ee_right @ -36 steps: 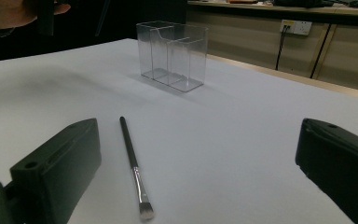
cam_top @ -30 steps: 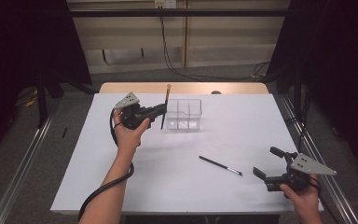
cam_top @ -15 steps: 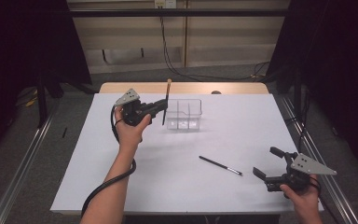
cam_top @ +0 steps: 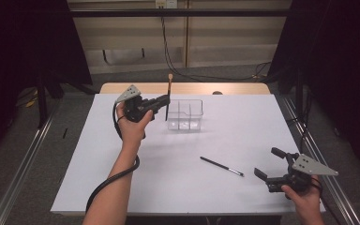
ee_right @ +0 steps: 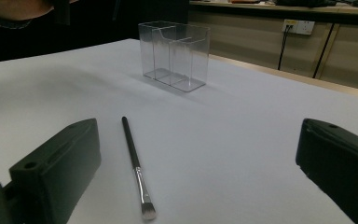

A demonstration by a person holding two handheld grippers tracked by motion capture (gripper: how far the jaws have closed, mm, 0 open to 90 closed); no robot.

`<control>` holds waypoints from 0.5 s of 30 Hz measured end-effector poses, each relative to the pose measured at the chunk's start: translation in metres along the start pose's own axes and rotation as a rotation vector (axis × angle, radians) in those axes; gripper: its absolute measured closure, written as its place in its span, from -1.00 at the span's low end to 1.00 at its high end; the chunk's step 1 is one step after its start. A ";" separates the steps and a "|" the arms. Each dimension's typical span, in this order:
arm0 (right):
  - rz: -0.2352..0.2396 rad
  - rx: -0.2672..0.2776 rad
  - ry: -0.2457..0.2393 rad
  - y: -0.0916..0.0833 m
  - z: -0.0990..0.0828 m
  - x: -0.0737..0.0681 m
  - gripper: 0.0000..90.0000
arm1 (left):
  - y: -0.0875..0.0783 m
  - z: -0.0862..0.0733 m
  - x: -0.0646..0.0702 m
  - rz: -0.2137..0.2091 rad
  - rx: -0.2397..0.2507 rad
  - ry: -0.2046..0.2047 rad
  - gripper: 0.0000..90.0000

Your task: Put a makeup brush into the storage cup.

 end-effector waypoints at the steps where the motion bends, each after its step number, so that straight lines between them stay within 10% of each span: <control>1: 0.000 0.000 0.000 0.000 0.000 0.000 -1.00 | 0.000 0.000 0.000 0.000 0.000 0.000 0.86; 15: 0.000 0.000 0.001 0.000 0.000 0.000 -1.00 | 0.012 0.009 -0.002 -0.005 0.011 -0.005 0.86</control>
Point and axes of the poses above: each handheld gripper's, and its own axes: y roughly forward along the jaws, z roughly out of its top, x roughly to its right, the point moved 9 cm from there along y, roughly forward along the jaws, and after that the axes turned 2 degrees about x, right-handed, at the moved point
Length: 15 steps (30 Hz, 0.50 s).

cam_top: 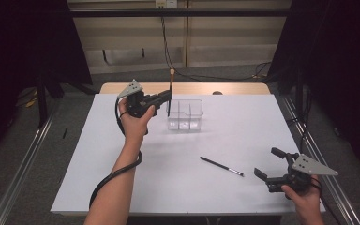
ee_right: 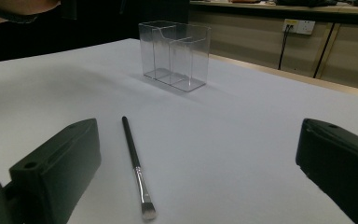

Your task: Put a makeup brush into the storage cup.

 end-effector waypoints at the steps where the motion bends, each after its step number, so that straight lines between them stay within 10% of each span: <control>1: 0.000 0.000 0.001 0.000 0.000 0.000 -1.00 | 0.001 0.000 0.000 0.002 0.001 -0.003 0.86; 15: 0.000 0.001 -0.001 0.000 0.000 0.000 -1.00 | 0.010 0.008 -0.001 -0.004 0.004 0.010 0.86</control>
Point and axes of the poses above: each handheld gripper's, and its own axes: y roughly forward along the jaws, z roughly out of its top, x roughly to its right, the point moved 9 cm from there along y, roughly forward along the jaws, and after that the axes turned 2 degrees about x, right-handed, at the moved point
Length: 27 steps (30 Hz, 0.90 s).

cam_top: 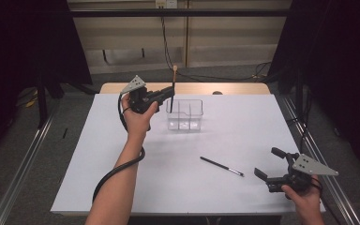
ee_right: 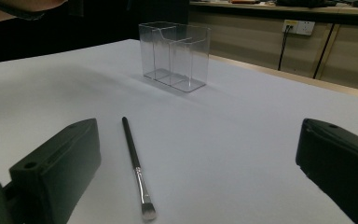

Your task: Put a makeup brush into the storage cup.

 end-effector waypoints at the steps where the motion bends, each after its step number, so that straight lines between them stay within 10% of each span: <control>1: -0.001 0.000 0.001 0.000 0.000 0.000 -1.00 | 0.001 0.000 0.000 0.002 -0.001 0.002 0.86; 27: -0.001 -0.002 0.001 -0.001 -0.001 0.001 -1.00 | 0.017 0.007 -0.005 0.006 0.016 0.003 0.85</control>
Point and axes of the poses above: each handheld gripper's, and its own axes: y roughly forward along the jaws, z roughly out of its top, x roughly to its right, the point moved 9 cm from there along y, roughly forward along the jaws, and after that the axes turned 2 degrees about x, right-handed, at the moved point
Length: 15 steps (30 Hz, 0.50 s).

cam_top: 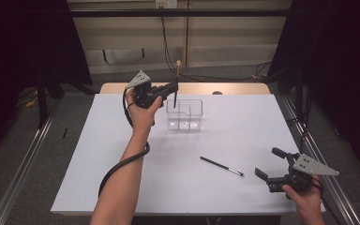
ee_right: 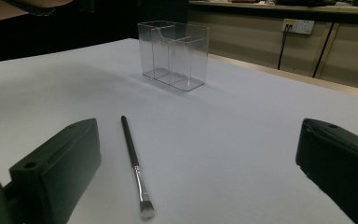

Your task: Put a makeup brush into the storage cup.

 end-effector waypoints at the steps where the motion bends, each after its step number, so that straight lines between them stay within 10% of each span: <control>1: 0.000 0.001 -0.001 0.000 0.000 0.000 -1.00 | 0.000 0.000 -0.001 0.004 -0.001 0.004 0.86; 15: 0.002 -0.003 -0.006 0.001 -0.001 -0.001 -1.00 | 0.004 -0.005 -0.009 0.025 -0.003 0.003 0.86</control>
Point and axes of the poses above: each handheld gripper's, and its own axes: y roughly forward along the jaws, z roughly out of its top, x roughly to its right, the point moved 9 cm from there along y, roughly forward along the jaws, and after that the axes turned 2 degrees about x, right-handed, at the moved point
